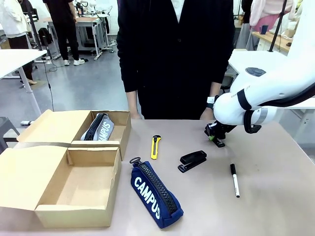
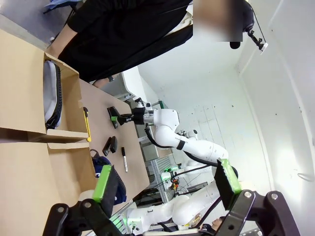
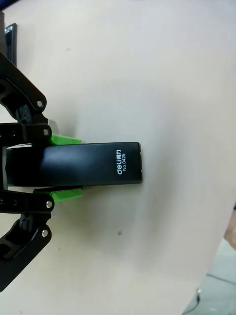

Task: Place items inside the box.
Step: Pick up a Pencil pouch or Stapler and place it inside the Mailer Box closest to the robot.

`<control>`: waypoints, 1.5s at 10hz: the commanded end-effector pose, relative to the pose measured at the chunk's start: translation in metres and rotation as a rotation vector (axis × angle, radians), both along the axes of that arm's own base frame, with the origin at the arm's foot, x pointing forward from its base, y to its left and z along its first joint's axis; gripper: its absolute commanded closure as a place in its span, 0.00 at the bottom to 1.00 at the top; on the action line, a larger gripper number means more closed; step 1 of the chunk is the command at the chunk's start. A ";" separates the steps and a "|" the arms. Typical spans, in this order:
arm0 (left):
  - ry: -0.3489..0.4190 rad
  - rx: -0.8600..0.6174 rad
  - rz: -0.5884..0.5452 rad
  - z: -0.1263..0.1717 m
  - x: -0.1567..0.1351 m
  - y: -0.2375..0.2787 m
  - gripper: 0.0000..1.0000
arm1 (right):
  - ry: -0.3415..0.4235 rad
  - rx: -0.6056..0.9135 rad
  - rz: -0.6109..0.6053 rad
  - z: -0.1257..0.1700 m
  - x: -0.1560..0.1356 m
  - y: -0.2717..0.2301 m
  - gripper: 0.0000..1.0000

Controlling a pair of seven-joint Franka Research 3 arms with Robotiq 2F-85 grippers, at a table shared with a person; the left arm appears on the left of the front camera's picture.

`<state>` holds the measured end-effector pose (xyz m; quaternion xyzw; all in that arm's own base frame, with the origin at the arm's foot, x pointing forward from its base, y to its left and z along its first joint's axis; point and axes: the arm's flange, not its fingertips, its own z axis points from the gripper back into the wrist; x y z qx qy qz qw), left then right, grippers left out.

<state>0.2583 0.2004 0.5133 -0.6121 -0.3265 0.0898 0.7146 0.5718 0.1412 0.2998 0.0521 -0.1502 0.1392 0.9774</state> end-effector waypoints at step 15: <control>-0.030 -0.005 0.003 0.002 0.001 -0.001 0.00 | 0.351 0.353 0.007 0.137 -0.223 -0.110 0.80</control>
